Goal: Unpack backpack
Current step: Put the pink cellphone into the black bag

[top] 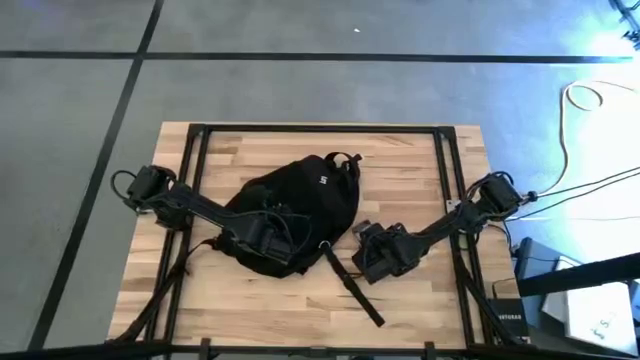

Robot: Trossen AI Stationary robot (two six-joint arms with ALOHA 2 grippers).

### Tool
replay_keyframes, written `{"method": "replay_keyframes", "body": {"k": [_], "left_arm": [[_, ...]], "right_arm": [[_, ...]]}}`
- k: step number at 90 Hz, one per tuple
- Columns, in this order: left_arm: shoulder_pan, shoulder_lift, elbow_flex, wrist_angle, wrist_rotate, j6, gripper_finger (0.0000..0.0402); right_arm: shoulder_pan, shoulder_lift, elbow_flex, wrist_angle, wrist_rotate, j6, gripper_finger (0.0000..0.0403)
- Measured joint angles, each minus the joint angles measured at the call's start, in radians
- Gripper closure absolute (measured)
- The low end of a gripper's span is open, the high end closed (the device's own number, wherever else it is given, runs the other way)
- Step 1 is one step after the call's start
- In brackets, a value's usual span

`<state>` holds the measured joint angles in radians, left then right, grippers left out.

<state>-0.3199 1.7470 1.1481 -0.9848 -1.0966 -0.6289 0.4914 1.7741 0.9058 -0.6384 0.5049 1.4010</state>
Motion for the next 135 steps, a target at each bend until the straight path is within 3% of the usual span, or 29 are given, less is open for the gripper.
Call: {"method": "replay_keyframes", "body": {"k": [81, 96, 135], "left_arm": [[0.0, 0.0, 0.0, 0.0, 0.013, -0.002, 0.0121], [0.0, 0.0, 0.0, 0.0, 0.013, 0.0, 0.0121], [-0.001, 0.0, 0.0, 0.001, 0.015, -0.003, 0.0121]], "right_arm": [[-0.001, -0.01, -0.046, 0.013, -0.012, -0.03, 0.0056], [-0.012, -0.01, -0.045, 0.009, -0.074, -0.057, 0.0056], [-0.162, -0.01, 0.03, -0.079, -0.405, -0.321, 0.0055]]}}
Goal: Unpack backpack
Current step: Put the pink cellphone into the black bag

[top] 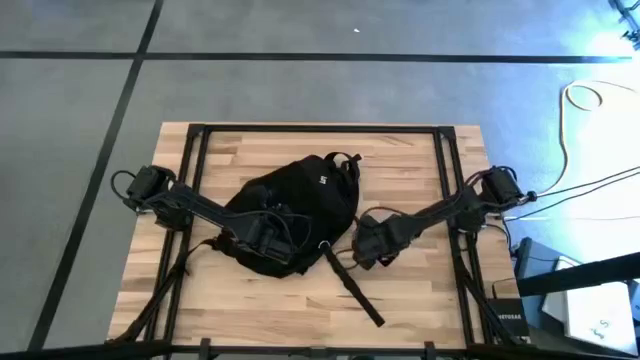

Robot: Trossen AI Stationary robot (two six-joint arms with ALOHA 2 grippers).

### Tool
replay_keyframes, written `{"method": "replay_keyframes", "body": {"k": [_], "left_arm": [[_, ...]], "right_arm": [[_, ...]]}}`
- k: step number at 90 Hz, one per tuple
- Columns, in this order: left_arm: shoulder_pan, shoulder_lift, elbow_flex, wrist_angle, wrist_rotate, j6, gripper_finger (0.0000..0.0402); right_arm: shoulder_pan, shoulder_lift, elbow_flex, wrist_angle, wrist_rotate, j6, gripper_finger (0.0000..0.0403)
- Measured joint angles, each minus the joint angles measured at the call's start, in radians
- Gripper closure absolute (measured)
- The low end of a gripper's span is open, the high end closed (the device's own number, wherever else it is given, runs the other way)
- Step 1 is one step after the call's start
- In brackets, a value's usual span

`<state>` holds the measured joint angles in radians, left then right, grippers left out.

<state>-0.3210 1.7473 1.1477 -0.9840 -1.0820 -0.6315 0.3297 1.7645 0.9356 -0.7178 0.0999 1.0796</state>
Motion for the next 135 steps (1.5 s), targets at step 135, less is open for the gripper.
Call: {"method": "replay_keyframes", "body": {"k": [135], "left_arm": [[-0.007, 0.0, 0.0, 0.0, 0.036, -0.018, 0.0121]], "right_arm": [[0.009, 0.007, 0.336, -0.172, -0.148, -0.403, 0.0063]]}}
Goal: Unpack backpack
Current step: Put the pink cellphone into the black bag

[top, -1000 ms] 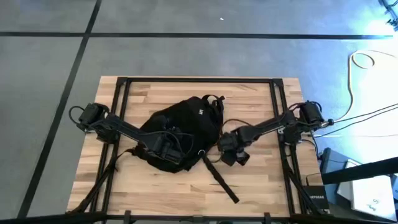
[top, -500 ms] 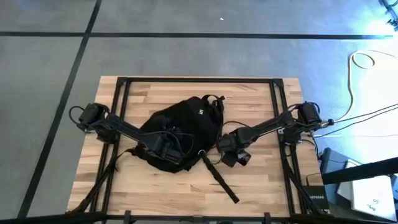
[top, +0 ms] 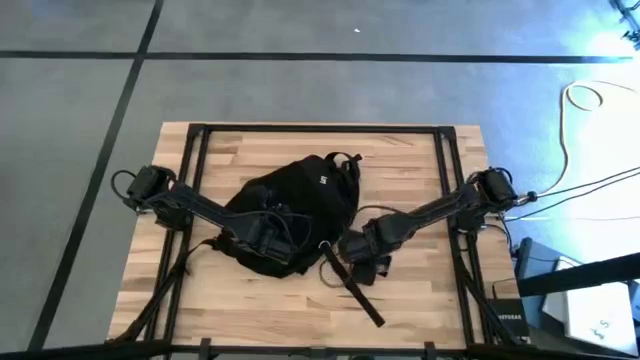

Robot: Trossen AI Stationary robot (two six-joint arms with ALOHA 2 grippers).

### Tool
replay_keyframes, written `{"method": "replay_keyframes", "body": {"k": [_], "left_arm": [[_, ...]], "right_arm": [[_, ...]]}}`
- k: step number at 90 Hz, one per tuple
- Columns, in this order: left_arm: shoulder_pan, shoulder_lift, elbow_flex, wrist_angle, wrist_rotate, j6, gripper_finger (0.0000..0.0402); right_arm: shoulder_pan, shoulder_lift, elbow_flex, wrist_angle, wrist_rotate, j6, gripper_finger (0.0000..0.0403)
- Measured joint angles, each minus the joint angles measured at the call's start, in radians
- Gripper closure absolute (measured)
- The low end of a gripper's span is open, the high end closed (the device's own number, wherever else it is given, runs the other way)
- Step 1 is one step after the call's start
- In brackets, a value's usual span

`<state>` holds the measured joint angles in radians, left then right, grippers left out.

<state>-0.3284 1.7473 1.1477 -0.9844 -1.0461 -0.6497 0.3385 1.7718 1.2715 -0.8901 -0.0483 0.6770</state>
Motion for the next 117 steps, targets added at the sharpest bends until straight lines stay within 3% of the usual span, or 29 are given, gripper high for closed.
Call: {"method": "replay_keyframes", "body": {"k": [15, 53, 75, 86, 98, 117], "left_arm": [[-0.021, -0.001, 0.004, -0.003, 0.034, -0.006, 0.0121], [-0.095, -0.097, 0.181, -0.018, 0.048, -0.02, 0.0121], [-0.13, -0.114, 0.194, -0.109, 0.037, 0.031, 0.0121], [-0.188, -0.114, 0.187, -0.306, 0.031, -0.095, 0.0121], [-0.285, -0.119, 0.182, -0.594, 0.031, -0.401, 0.0121], [-0.372, -0.164, 0.094, -0.471, 0.149, -0.451, 0.0121]], "right_arm": [[0.016, 0.0, 0.057, 0.146, 0.015, -0.035, 0.0063], [0.02, 0.0, 0.122, 0.249, 0.021, 0.006, 0.0063], [0.044, 0.014, 0.122, 0.245, 0.034, 0.006, 0.0063], [0.041, 0.047, 0.122, 0.331, 0.083, 0.027, 0.0063], [0.032, 0.112, 0.122, 0.481, 0.047, 0.036, 0.0063], [0.009, 0.149, 0.122, 0.85, 0.063, -0.084, 0.0063]]}}
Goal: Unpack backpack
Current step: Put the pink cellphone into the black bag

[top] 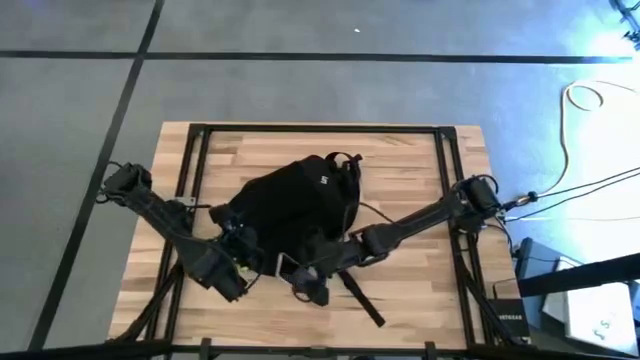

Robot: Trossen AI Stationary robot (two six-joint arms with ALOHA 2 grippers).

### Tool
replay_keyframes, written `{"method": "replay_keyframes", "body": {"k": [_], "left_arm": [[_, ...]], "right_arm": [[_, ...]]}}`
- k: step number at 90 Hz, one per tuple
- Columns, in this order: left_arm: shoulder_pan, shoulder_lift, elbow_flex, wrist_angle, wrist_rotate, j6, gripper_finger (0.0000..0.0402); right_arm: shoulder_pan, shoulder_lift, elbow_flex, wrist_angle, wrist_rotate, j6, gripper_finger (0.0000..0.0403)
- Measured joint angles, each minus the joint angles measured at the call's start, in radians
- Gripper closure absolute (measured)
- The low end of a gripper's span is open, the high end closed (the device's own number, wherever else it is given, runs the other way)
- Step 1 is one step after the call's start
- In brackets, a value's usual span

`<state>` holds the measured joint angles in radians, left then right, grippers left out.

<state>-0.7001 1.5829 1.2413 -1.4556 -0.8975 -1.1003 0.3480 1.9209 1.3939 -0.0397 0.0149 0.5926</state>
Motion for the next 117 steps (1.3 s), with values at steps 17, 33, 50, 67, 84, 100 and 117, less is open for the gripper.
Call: {"method": "replay_keyframes", "body": {"k": [17, 33, 50, 67, 84, 100, 117], "left_arm": [[-0.044, -0.002, -0.096, 0.144, 0.159, -0.018, 0.0121], [-0.073, -0.005, -0.191, 0.444, 0.201, 0.051, 0.0121], [-0.073, -0.005, -0.298, 0.679, 0.264, 0.134, 0.0121], [-0.082, -0.005, -0.341, 0.691, 0.237, 0.057, 0.0121], [-0.107, -0.005, -0.352, 0.708, 0.107, 0.008, 0.0121], [-0.106, -0.005, -0.352, 0.709, 0.078, 0.017, 0.0121], [-0.106, -0.005, -0.352, 0.718, 0.025, 0.026, 0.0121]], "right_arm": [[-0.055, 0.003, 0.001, 0.181, 0.148, -0.096, 0.0063], [-0.118, 0.054, 0.001, 0.277, 0.281, -0.153, 0.0063], [-0.133, 0.135, -0.001, 0.303, 0.384, -0.127, 0.0063], [-0.131, 0.177, -0.001, 0.345, 0.393, -0.126, 0.0063], [-0.106, 0.17, -0.001, 0.321, 0.353, -0.116, 0.0063], [-0.122, 0.114, 0.003, 0.162, -0.036, -0.011, 0.0063], [-0.191, 0.108, 0.105, -0.187, -0.258, 0.015, 0.0063]]}}
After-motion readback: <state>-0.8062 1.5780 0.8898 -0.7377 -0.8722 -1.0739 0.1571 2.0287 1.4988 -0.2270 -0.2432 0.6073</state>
